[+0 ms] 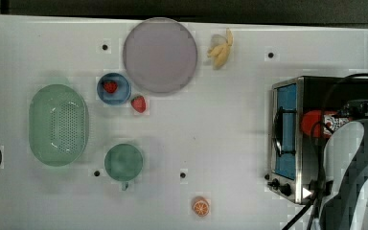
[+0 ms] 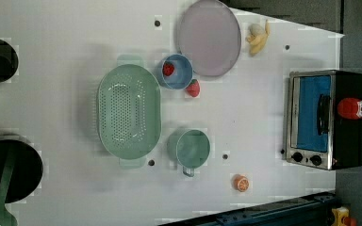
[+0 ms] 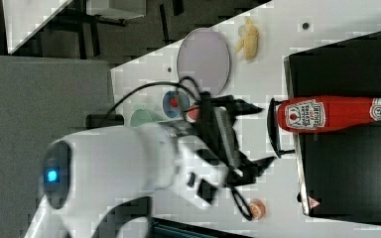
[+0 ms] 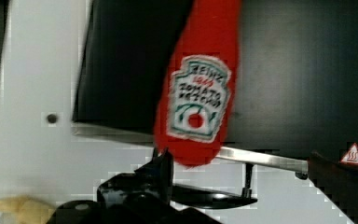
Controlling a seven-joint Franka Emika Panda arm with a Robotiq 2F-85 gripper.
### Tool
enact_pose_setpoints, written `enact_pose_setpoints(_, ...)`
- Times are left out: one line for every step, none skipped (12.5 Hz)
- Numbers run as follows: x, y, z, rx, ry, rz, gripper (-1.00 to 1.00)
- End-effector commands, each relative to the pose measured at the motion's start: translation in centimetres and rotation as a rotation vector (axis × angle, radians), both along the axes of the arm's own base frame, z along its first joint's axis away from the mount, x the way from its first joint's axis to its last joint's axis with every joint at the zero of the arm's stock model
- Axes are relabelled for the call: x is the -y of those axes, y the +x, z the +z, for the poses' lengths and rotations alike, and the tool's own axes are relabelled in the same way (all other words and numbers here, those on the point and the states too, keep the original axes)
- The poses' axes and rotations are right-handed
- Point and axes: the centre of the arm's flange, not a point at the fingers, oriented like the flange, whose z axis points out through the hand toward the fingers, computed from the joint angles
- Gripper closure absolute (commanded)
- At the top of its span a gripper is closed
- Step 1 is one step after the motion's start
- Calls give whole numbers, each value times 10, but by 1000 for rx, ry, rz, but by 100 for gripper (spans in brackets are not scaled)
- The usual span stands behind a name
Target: Pick Ketchup from oven and place it on table.
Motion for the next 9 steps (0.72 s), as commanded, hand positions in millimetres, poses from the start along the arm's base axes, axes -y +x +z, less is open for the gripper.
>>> enact_pose_setpoints(13,25,6,52,-7,-58,-100)
enact_pose_setpoints(21,29,-6,49,11,-85,-100)
enact_pose_setpoints(26,32,-22,40,31,-107,-100)
enact_pose_setpoints(31,34,-36,38,43,-126,-100)
enact_pose_setpoints(37,35,-49,31,41,-140,-100)
enact_pose_setpoints(43,37,-58,34,23,-146,-100)
enact_pose_setpoints(47,38,-67,29,14,-151,-100)
enact_pose_setpoints(48,38,-76,20,16,-156,-100)
enact_pose_setpoints(49,37,-85,3,25,-162,-100)
